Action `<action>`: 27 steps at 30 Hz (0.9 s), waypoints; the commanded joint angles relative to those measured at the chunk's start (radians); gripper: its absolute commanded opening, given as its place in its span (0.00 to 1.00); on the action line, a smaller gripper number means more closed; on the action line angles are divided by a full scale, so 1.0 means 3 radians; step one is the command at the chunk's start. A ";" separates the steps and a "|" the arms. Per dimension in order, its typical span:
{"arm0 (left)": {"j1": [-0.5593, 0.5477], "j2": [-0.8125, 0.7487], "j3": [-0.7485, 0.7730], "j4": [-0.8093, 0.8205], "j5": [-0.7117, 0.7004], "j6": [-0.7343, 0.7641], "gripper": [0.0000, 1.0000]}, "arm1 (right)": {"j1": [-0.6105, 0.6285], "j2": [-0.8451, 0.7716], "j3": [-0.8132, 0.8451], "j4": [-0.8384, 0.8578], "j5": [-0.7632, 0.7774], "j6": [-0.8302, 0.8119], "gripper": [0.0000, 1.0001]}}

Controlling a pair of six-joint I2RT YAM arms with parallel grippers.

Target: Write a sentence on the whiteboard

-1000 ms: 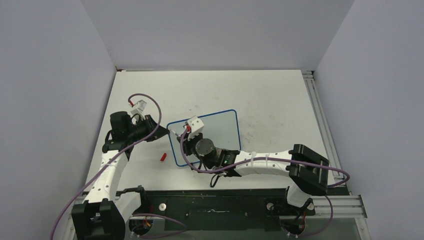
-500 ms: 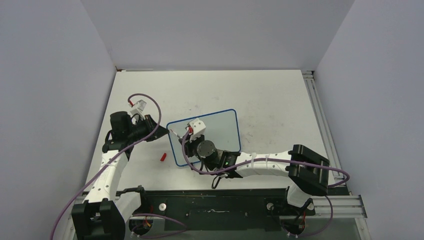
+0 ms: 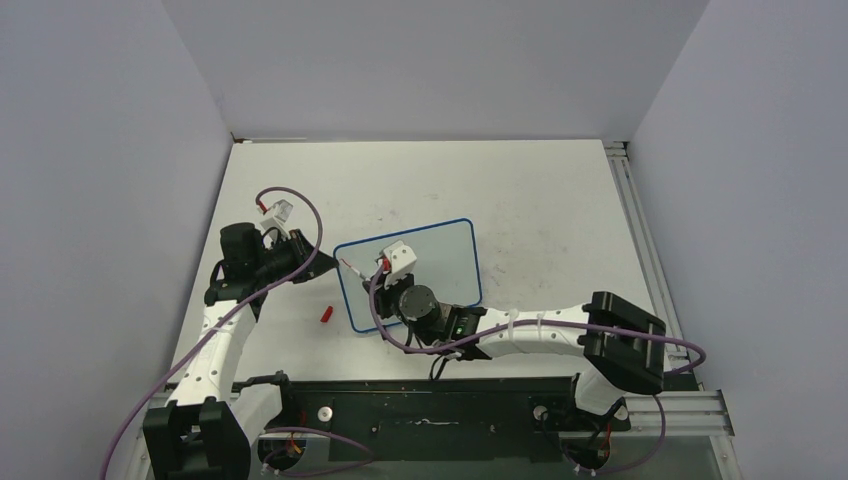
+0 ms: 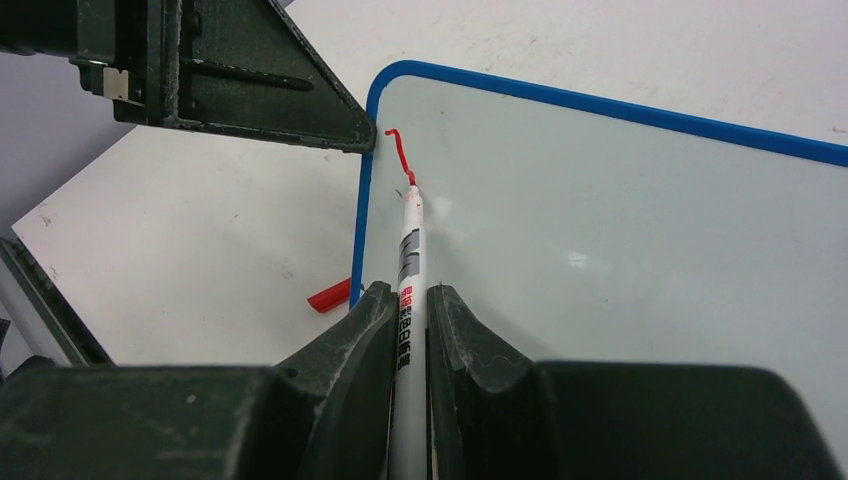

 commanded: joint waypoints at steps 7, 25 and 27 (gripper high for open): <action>-0.0027 -0.0006 0.0084 0.0113 0.0122 0.0002 0.09 | 0.0063 -0.0319 -0.0038 0.0156 0.0221 -0.0109 0.05; -0.0034 -0.0001 0.0081 0.0116 0.0124 0.0007 0.09 | 0.0060 -0.0126 0.0077 0.0200 0.0278 -0.0167 0.05; -0.0034 -0.0001 0.0083 0.0112 0.0127 0.0007 0.08 | 0.0054 -0.0115 0.0082 0.0211 0.0279 -0.0175 0.05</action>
